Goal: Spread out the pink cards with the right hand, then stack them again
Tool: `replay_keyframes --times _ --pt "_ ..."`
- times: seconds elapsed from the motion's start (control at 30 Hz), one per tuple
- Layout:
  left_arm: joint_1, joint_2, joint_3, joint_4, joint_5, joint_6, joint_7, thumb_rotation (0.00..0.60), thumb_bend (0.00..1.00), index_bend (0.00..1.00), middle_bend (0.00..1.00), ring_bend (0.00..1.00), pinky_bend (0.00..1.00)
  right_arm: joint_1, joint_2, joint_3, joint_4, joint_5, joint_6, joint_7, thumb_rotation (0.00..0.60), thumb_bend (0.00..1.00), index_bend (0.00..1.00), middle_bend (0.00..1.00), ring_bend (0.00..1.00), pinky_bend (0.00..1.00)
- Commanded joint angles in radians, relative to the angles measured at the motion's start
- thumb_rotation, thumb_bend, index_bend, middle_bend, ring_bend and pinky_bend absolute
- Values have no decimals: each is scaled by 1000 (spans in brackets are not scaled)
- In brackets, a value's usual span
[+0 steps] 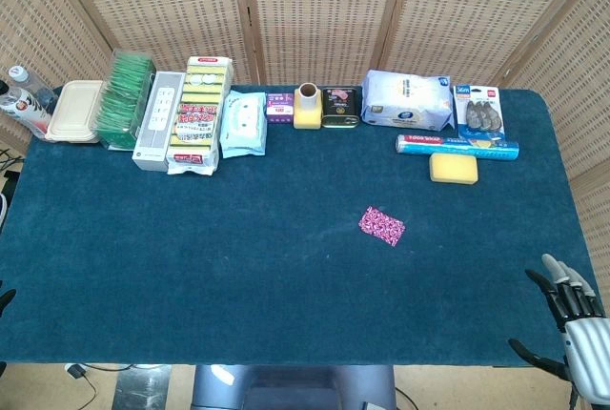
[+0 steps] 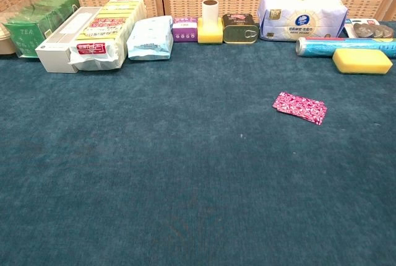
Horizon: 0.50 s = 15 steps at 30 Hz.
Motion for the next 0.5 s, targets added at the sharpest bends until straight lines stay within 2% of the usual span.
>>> replay_keyframes --times 0.03,0.17,0.37,0.5 --pt "0 1 0 0 -1 -1 -2 600 117 0 0 0 11 -12 -2 12 -12 30 -10 -72 600 12 124 17 0 0" --pt "-2 7 6 1 6 -5 -12 600 118 0 0 0 11 -13 -23 15 -8 43 -39 -160 600 2 172 32 0 0" --pt "-5 14 12 4 13 -9 -24 600 118 0 0 0 11 31 -38 3 -15 25 -132 -138 600 0 175 63 0 0" --pt "-11 17 13 -2 16 -20 -22 600 117 0 0 0 11 101 -43 18 -25 61 -257 -114 600 0 175 95 0 0"
